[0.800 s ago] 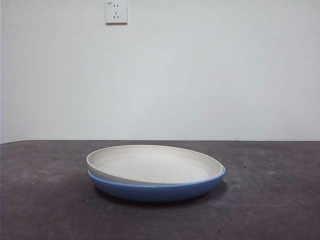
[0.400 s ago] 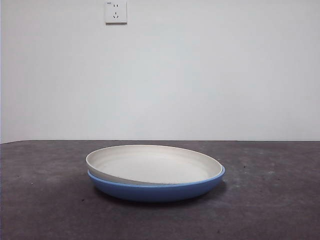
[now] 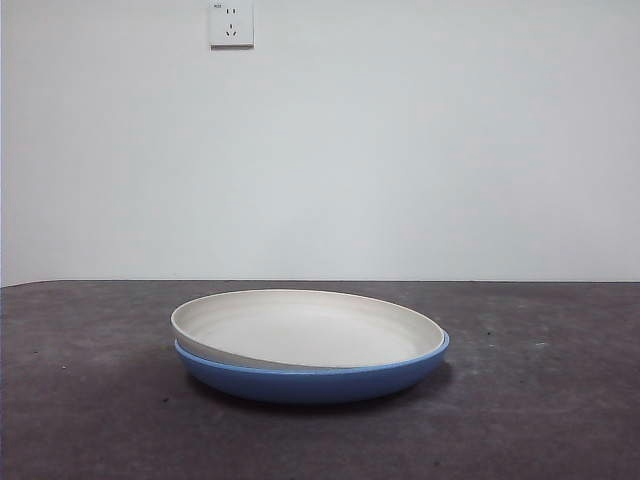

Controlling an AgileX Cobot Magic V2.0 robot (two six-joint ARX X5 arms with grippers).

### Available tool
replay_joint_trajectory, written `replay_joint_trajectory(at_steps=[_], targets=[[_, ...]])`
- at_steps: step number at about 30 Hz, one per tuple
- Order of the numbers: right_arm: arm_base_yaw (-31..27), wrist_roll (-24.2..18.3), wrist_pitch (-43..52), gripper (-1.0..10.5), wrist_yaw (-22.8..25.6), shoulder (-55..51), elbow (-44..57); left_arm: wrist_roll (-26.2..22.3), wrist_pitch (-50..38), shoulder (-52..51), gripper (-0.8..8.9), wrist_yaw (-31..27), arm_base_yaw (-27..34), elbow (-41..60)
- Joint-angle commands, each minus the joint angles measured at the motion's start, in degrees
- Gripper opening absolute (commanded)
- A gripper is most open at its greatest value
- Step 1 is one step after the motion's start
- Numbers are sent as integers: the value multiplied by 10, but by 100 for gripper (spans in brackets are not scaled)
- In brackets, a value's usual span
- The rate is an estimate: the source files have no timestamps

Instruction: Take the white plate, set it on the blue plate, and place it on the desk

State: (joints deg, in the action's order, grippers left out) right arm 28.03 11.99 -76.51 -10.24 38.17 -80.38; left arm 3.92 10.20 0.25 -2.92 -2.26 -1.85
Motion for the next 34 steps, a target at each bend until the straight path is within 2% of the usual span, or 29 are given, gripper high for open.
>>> replay_joint_trajectory(at_steps=[1, 11, 14, 17, 20, 24, 25, 31, 34], targets=[[3, -5, -26, 16, 2, 3, -10, -4, -9, -1, 19, -1, 0, 12], [3, -5, -25, 16, 2, 3, -10, -4, -9, -1, 19, -1, 0, 12], [-16, -7, -27, 16, 0, 3, -10, -4, -9, -1, 19, -1, 0, 12], [-74, -80, -2, 16, 2, -7, 0, -4, -9, -1, 19, -1, 0, 12], [-151, -124, 120, 16, -2, -52, 79, -4, -9, -1, 19, -1, 0, 12], [-224, -129, 315, 16, 5, -143, 251, -4, -9, -1, 19, -1, 0, 12], [-242, -129, 381, 16, 14, -177, 320, -4, -10, -1, 19, -1, 0, 12], [-283, -127, 609, 16, 22, -295, 584, -4, -10, -1, 19, -1, 0, 12], [-279, -128, 681, 16, 66, -321, 667, -4, -10, -1, 19, -1, 0, 12]])
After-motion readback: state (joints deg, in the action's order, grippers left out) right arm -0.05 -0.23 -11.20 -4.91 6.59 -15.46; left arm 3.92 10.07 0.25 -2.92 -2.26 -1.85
